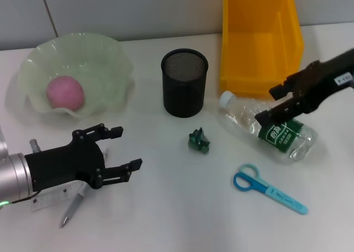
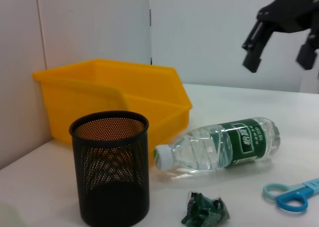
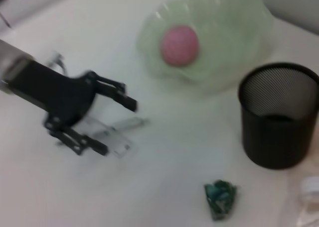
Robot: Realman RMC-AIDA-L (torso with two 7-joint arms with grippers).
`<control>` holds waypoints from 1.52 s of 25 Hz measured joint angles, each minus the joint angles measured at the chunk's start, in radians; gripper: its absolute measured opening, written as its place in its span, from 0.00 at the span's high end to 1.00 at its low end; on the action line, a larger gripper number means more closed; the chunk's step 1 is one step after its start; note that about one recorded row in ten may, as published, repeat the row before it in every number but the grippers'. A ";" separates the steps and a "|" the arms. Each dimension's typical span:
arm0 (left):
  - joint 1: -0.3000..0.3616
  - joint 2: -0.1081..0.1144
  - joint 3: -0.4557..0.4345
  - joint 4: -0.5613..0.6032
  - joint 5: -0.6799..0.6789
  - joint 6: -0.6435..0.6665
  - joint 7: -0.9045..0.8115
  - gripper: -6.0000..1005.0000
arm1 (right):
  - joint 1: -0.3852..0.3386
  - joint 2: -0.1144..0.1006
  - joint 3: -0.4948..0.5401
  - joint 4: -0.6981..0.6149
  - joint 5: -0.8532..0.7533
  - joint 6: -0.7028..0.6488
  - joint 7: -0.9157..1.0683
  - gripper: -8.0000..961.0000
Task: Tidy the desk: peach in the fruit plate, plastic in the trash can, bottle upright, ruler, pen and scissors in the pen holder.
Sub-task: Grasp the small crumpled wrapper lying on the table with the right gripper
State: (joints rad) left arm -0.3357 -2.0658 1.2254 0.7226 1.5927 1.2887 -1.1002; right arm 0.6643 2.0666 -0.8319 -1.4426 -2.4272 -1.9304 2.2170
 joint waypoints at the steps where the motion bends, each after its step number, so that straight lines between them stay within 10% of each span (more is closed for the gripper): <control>1: -0.003 0.002 0.001 -0.004 0.003 0.010 -0.002 0.18 | 0.022 -0.001 -0.026 -0.005 -0.028 0.001 0.023 0.12; 38: -0.026 0.000 0.012 -0.037 0.015 0.009 -0.002 0.18 | 0.166 0.019 -0.636 0.307 -0.175 0.472 0.331 0.13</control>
State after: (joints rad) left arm -0.3619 -2.0657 1.2375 0.6851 1.6075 1.2979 -1.1021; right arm 0.8304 2.0857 -1.4676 -1.1359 -2.6024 -1.4586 2.5478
